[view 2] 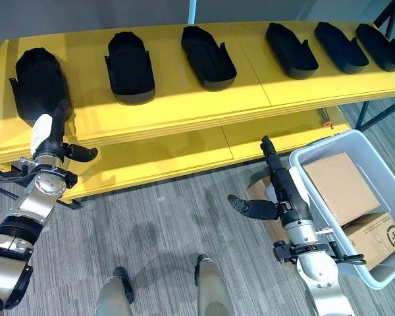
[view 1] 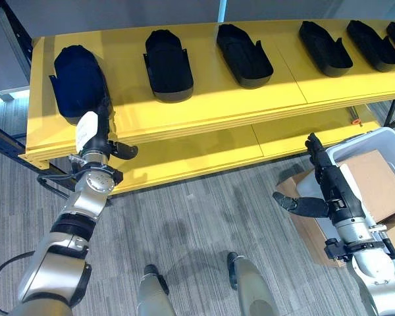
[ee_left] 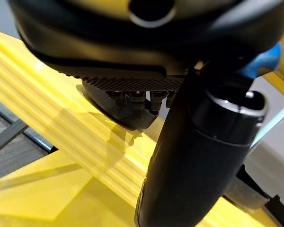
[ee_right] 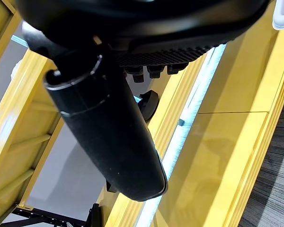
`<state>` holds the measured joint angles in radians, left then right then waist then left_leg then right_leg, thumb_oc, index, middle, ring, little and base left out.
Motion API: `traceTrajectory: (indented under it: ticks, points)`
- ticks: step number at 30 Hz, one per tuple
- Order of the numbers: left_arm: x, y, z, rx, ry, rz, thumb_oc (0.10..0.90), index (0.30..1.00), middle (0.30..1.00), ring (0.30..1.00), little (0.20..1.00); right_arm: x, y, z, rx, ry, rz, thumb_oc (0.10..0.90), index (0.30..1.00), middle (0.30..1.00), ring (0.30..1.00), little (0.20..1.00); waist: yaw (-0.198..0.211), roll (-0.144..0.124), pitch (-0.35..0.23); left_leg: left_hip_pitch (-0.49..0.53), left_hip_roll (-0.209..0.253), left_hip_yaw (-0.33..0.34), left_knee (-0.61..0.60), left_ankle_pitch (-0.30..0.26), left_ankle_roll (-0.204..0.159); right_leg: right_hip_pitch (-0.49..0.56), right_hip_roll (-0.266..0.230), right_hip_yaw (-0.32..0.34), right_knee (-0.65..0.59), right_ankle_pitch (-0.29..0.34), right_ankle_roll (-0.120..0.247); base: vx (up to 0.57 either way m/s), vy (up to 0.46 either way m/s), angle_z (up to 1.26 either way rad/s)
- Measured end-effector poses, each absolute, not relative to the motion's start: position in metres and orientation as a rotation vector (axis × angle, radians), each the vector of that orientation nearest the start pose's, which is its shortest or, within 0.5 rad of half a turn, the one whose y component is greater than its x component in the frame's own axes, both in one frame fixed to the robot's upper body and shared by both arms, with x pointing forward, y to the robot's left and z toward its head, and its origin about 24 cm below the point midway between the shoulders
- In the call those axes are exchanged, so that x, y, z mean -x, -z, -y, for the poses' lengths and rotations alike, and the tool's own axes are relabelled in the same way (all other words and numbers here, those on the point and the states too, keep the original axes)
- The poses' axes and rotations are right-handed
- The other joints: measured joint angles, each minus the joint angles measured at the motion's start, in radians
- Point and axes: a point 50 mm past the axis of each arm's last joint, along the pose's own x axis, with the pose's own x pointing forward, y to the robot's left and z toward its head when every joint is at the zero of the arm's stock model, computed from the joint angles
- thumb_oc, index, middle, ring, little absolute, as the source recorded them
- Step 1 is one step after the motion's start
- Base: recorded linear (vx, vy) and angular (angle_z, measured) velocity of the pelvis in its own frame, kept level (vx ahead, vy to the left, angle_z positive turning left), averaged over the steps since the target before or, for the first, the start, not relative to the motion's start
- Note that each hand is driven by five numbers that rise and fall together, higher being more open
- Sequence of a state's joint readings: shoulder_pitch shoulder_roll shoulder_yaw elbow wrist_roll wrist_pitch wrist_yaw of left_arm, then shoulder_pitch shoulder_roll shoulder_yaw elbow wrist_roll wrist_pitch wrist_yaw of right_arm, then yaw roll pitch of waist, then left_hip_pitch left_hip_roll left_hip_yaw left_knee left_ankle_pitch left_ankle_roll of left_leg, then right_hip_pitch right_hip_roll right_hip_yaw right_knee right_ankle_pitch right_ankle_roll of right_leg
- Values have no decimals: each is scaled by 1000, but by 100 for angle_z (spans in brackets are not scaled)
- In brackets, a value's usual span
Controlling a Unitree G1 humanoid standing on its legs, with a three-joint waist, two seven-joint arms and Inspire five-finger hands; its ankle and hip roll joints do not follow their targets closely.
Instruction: Move parts from the plastic box to the shelf.
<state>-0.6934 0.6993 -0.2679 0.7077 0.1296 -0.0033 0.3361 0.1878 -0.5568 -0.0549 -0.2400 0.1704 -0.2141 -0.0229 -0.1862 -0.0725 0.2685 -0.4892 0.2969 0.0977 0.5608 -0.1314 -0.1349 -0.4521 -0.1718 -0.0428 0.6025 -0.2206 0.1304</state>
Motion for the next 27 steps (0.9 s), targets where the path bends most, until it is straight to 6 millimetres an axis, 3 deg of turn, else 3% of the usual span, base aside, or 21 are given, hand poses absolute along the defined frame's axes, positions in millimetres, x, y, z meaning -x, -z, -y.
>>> traceTrajectory:
  ticks: [15,22,27]
  points:
    - [-353,-162,-295,-993,-378,132,900,1000,1000,1000,1000,-213,-108,241,392,-26,271,900,1000,1000,1000,1000,9,-1,6,-1,-1,0,0,0,0,-1,0,0,0,0,0,0,0,0]
    - [-326,-184,-272,-954,-309,358,900,1000,1000,1000,1000,-212,-115,251,400,27,300,900,1000,1000,1000,1000,33,0,24,-5,-1,-1,0,-2,3,-6,-2,2,6,-4,-2,0,0,0]
    - [-314,-183,-269,-945,-270,394,900,1000,1000,1000,1000,-212,-116,252,392,42,306,900,1000,1000,1000,1000,46,3,26,-12,-1,-3,2,-4,7,-13,-2,1,11,-6,-3,0,0,0]
